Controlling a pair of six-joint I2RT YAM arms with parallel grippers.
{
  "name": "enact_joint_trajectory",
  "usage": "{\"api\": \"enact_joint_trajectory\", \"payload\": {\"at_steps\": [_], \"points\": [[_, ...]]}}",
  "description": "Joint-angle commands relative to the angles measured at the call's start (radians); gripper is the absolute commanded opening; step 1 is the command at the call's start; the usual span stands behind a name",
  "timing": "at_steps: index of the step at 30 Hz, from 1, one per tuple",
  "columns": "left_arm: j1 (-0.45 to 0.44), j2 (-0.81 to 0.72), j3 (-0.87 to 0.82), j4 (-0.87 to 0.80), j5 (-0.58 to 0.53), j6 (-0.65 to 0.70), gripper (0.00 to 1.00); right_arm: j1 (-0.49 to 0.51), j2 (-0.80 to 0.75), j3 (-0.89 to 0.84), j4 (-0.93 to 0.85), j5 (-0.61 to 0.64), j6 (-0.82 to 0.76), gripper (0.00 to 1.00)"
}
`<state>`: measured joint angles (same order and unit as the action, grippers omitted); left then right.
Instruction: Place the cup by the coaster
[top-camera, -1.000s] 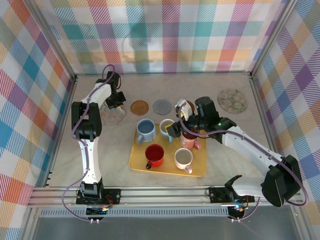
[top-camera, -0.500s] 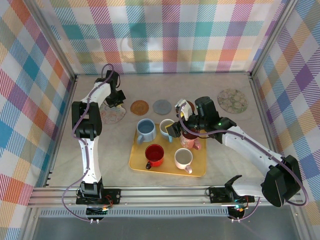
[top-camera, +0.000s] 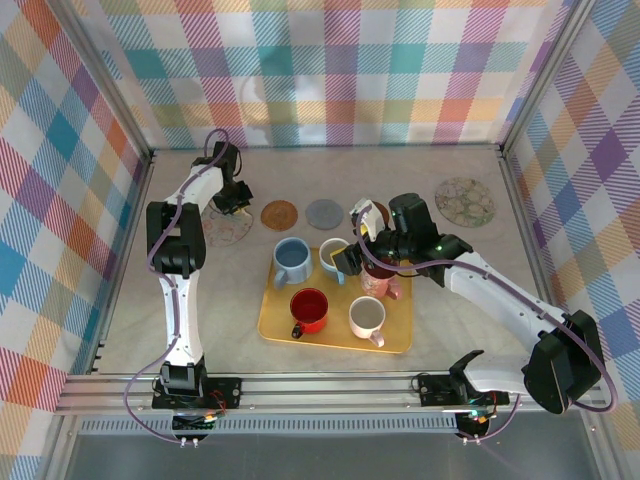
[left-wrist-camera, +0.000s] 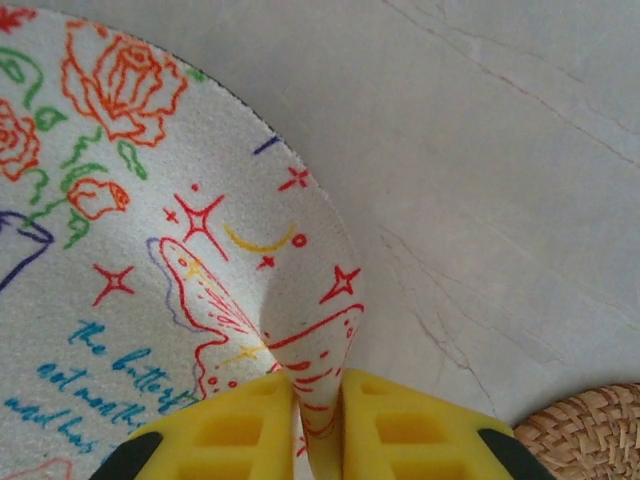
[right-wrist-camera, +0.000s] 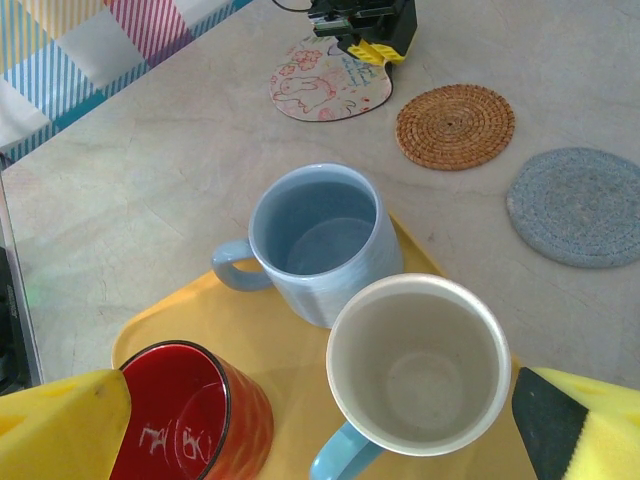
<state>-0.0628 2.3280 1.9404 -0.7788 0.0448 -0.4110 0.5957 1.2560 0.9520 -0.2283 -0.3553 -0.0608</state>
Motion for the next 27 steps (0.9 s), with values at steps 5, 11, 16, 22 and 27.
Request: {"api": "enact_joint_trajectory", "payload": {"at_steps": [5,11,16,22,27], "points": [[0.010,0.001,0.035,0.000,-0.003,-0.015,0.29,0.008,-0.005,0.033,-0.002,-0.010,0.006,0.99],[0.010,-0.003,0.040,0.001,-0.002,-0.025,0.41,0.009,-0.006,0.036,-0.003,-0.008,0.006,0.99],[0.011,-0.010,0.051,0.006,0.024,-0.040,0.46,0.010,-0.006,0.041,-0.011,0.002,0.007,0.99],[0.010,-0.045,0.072,-0.004,0.041,-0.048,0.56,0.011,-0.013,0.044,0.002,0.000,0.017,0.99],[0.000,-0.111,0.060,-0.010,0.074,-0.013,0.72,0.011,-0.015,0.056,0.009,0.004,0.024,0.99]]}}
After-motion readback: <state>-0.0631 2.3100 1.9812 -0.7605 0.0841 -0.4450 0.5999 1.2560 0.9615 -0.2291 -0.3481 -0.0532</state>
